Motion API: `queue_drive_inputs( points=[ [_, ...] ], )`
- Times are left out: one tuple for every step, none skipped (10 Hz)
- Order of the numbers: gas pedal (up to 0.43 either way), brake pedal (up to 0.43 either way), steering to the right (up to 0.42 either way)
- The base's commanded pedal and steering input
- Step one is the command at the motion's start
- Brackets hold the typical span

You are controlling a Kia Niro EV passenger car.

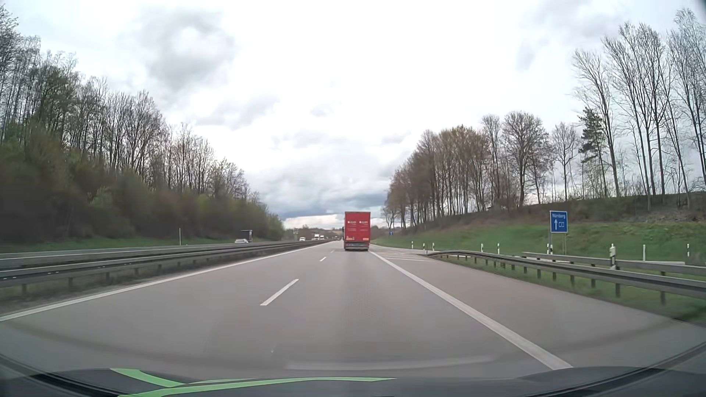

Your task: Follow the waypoints while adhering to traffic rules and regulations

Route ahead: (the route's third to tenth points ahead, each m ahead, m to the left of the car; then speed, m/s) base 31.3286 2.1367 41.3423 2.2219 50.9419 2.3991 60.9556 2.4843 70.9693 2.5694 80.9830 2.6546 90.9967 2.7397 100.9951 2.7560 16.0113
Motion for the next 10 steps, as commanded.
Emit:
queue_drive_inputs(
  points=[
    [0.157,0.000,-0.002],
    [0.157,0.000,-0.003],
    [0.157,0.000,-0.003],
    [0.157,0.000,-0.003],
    [0.157,0.000,-0.002],
    [0.157,0.000,-0.003],
    [0.157,0.000,-0.003],
    [0.157,0.000,-0.003],
    [0.157,0.000,-0.002],
    [0.157,0.000,-0.002]
  ],
)
